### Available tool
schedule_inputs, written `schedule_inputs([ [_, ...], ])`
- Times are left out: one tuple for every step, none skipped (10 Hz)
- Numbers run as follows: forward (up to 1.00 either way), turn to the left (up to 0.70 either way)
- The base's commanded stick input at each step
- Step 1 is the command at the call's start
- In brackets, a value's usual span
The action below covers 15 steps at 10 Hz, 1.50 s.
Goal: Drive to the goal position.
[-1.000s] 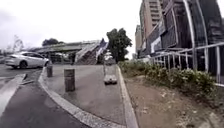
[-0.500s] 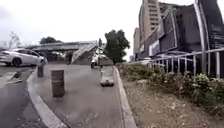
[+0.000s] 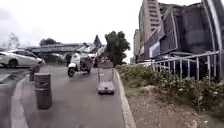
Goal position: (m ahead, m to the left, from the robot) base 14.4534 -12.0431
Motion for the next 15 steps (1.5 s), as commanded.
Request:
schedule_inputs([
  [0.69, 0.01],
  [0.69, 0.01],
  [0.69, 0.01],
  [0.69, 0.01],
  [0.69, 0.01],
  [0.69, 0.01],
  [0.69, 0.01],
  [0.69, 0.01],
  [0.69, 0.02],
  [0.69, 0.01],
  [0.69, 0.01],
  [0.69, -0.01],
  [0.69, -0.10],
  [0.69, -0.14],
  [0.69, -0.14],
])
